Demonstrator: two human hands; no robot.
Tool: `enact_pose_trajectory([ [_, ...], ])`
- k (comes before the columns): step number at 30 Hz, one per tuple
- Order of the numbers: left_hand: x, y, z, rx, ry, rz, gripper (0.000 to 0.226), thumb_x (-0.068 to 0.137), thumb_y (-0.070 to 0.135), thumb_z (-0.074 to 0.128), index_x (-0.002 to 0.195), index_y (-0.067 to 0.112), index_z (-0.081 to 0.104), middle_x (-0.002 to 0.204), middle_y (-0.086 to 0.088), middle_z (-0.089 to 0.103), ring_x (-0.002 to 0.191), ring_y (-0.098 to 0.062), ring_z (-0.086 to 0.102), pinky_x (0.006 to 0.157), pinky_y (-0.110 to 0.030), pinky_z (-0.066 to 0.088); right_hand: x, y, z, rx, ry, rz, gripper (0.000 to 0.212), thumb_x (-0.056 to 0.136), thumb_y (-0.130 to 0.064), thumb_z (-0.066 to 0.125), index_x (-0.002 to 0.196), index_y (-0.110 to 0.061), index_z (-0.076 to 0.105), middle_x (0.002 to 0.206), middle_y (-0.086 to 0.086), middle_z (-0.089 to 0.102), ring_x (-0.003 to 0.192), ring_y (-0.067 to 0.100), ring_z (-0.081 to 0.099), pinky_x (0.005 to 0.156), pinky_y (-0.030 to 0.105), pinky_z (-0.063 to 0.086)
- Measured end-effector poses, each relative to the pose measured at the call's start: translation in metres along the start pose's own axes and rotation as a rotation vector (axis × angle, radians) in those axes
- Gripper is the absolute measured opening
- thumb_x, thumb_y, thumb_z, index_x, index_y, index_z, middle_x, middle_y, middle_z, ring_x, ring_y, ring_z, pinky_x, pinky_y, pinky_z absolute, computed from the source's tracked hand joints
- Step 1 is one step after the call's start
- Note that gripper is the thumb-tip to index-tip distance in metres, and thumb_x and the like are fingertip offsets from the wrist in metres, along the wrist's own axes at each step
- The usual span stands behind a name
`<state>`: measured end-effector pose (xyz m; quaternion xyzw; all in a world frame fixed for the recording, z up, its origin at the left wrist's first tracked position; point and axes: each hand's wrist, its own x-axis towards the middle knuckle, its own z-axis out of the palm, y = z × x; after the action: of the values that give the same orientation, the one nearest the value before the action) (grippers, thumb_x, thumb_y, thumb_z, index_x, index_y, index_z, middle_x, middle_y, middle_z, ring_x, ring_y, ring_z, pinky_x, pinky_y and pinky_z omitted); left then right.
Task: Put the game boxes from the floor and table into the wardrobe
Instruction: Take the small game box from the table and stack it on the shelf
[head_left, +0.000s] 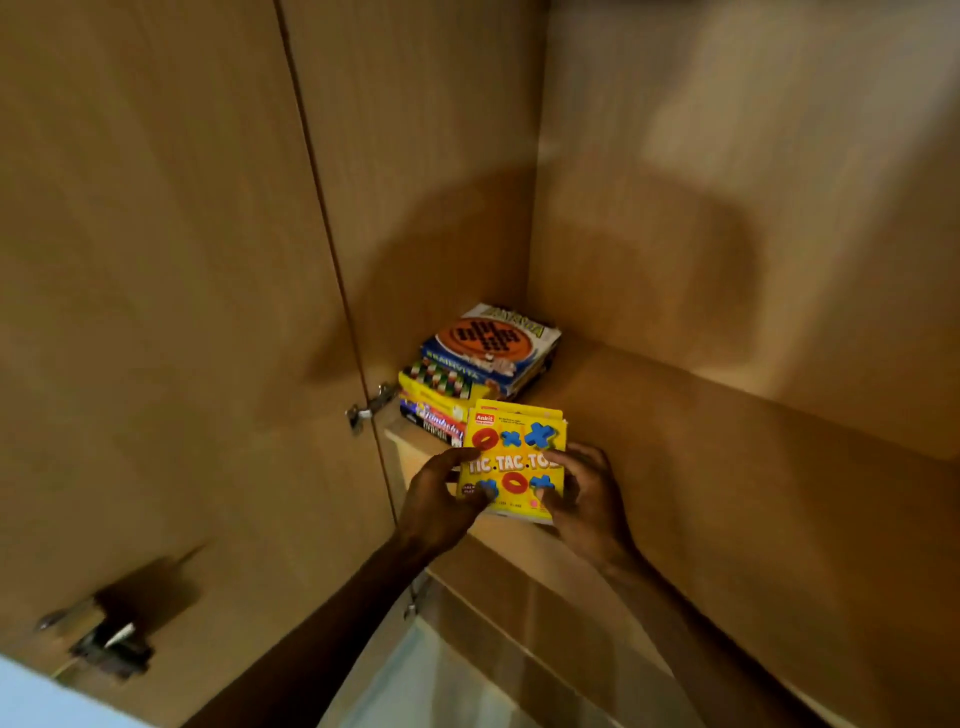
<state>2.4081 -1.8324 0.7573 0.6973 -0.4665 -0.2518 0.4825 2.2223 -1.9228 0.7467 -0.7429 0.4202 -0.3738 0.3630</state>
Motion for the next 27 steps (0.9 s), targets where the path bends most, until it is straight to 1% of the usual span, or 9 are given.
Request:
enact_pose_trajectory([
  [5, 0.092, 0.022, -0.004, 0.05, -0.082, 0.091, 0.074, 0.062, 0.035, 0.089, 0.128, 0.021, 0.058, 0.128, 0.002, 0.057, 0.116, -0.019, 0.058, 0.09, -0.039, 0.057, 0.086, -0.01, -0.006, 0.015, 0.069, -0.03, 0.036, 0.078, 0.001, 0.075, 0.108, -0.019, 0.068, 0.122, -0.003, 0.046, 0.107, 0.009, 0.056, 0.078, 0.001, 0.043],
  [7, 0.121, 0.034, -0.008, 0.139, -0.114, 0.112, 0.073, 0.066, 0.027, 0.088, 0.131, 0.016, 0.056, 0.128, 0.002, 0.056, 0.117, -0.018, 0.056, 0.094, -0.031, 0.051, 0.111, -0.011, -0.005, 0.023, 0.068, -0.026, 0.034, 0.078, -0.001, 0.076, 0.106, -0.019, 0.067, 0.12, -0.003, 0.046, 0.105, 0.01, 0.058, 0.074, 0.0, 0.044],
  [10, 0.164, 0.037, -0.014, 0.226, -0.122, 0.129, 0.066, 0.07, 0.025, 0.085, 0.129, 0.016, 0.06, 0.133, -0.004, 0.06, 0.118, -0.022, 0.059, 0.097, -0.036, 0.052, 0.144, -0.005, 0.004, 0.007, 0.044, -0.055, 0.033, 0.076, -0.003, 0.079, 0.102, -0.02, 0.068, 0.118, -0.002, 0.048, 0.107, 0.015, 0.06, 0.08, 0.005, 0.046],
  [13, 0.199, 0.029, -0.021, 0.23, -0.115, 0.107, 0.048, 0.075, 0.025, 0.083, 0.119, 0.017, 0.066, 0.128, -0.005, 0.061, 0.107, -0.02, 0.062, 0.088, -0.035, 0.055, 0.169, 0.0, 0.014, -0.039, 0.006, -0.096, 0.028, 0.074, -0.006, 0.08, 0.098, -0.019, 0.071, 0.126, 0.002, 0.049, 0.115, 0.016, 0.057, 0.091, 0.021, 0.051],
  [15, 0.217, 0.02, -0.025, 0.336, -0.017, 0.152, 0.036, 0.079, 0.031, 0.079, 0.112, 0.019, 0.071, 0.122, -0.004, 0.06, 0.111, -0.02, 0.058, 0.089, -0.029, 0.047, 0.183, 0.0, 0.023, -0.058, -0.06, -0.113, 0.026, 0.078, -0.005, 0.076, 0.101, -0.016, 0.072, 0.135, 0.004, 0.046, 0.12, 0.017, 0.056, 0.09, 0.024, 0.053],
  [18, 0.229, 0.014, -0.031, 0.501, 0.114, 0.251, 0.027, 0.085, 0.029, 0.073, 0.11, 0.02, 0.073, 0.117, -0.006, 0.058, 0.115, -0.022, 0.051, 0.093, -0.03, 0.041, 0.201, -0.004, 0.035, -0.118, -0.157, -0.171, 0.035, 0.082, -0.001, 0.068, 0.114, -0.015, 0.071, 0.141, 0.005, 0.042, 0.127, 0.02, 0.052, 0.096, 0.026, 0.052],
  [21, 0.229, 0.005, -0.038, 0.641, 0.124, 0.289, 0.036, 0.089, 0.017, 0.066, 0.125, 0.018, 0.065, 0.129, -0.01, 0.057, 0.127, -0.029, 0.046, 0.1, -0.036, 0.044, 0.214, -0.012, 0.048, -0.162, -0.225, -0.193, 0.044, 0.085, 0.001, 0.065, 0.125, -0.014, 0.065, 0.146, 0.005, 0.037, 0.139, 0.017, 0.038, 0.102, 0.021, 0.043],
  [25, 0.221, -0.005, -0.047, 0.76, 0.045, 0.248, 0.066, 0.086, 0.019, 0.067, 0.147, 0.022, 0.041, 0.153, -0.009, 0.038, 0.14, -0.032, 0.032, 0.112, -0.041, 0.038, 0.222, -0.018, 0.063, -0.217, -0.306, -0.217, 0.054, 0.086, 0.006, 0.058, 0.136, -0.013, 0.056, 0.154, 0.007, 0.026, 0.146, 0.019, 0.024, 0.098, -0.002, 0.026],
  [27, 0.219, -0.006, -0.047, 0.753, 0.042, 0.214, 0.072, 0.089, 0.027, 0.066, 0.151, 0.023, 0.032, 0.158, -0.007, 0.031, 0.143, -0.032, 0.027, 0.115, -0.04, 0.032, 0.225, -0.02, 0.068, -0.232, -0.322, -0.225, 0.058, 0.086, 0.007, 0.056, 0.139, -0.014, 0.052, 0.158, 0.006, 0.021, 0.148, 0.019, 0.019, 0.104, 0.005, 0.03],
])
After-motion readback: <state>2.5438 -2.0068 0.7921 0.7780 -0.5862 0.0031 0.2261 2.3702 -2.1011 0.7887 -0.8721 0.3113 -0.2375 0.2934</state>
